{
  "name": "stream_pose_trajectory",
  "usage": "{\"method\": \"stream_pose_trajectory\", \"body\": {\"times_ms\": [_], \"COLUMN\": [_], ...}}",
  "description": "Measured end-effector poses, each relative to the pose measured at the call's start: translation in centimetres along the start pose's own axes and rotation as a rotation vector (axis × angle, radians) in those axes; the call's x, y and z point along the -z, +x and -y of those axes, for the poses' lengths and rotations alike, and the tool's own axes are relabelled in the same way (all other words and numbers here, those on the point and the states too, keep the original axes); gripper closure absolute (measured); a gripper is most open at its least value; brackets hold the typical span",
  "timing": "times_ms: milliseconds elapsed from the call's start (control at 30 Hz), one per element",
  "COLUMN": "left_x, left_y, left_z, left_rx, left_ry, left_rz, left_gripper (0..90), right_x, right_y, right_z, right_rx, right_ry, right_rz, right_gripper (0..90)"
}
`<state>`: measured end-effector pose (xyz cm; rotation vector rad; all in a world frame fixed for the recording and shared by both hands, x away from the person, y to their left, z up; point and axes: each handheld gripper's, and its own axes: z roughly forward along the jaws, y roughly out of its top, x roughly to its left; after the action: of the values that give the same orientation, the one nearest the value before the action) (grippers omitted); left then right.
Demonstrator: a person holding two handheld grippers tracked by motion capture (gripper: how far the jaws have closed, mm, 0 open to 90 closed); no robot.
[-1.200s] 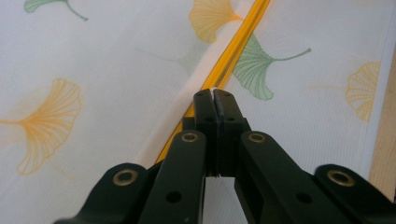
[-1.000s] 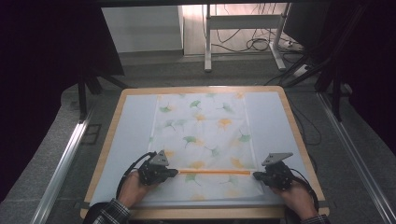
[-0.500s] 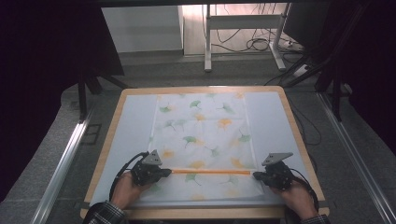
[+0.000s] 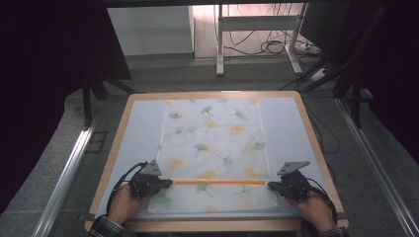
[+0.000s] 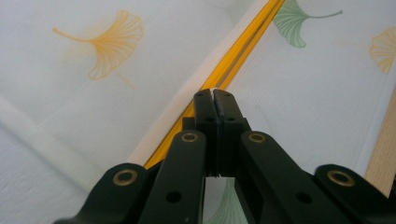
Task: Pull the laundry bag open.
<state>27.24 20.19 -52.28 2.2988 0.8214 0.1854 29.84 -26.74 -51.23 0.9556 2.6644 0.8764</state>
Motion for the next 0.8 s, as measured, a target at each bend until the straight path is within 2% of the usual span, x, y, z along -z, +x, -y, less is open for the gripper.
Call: {"method": "stream_pose_trajectory", "body": {"times_ms": [800], "left_x": [1.8], "left_y": [1.3], "left_z": [2.2], "left_rx": [0.062], "left_ry": [-0.020], "left_rz": [-0.024], "left_gripper": [90.0], "right_x": [0.0], "right_y": [0.0], "right_z": [0.0], "right_rx": [-0.004], "right_ry": [-0.001], "right_rz": [-0.002], "right_gripper": [89.2]}}
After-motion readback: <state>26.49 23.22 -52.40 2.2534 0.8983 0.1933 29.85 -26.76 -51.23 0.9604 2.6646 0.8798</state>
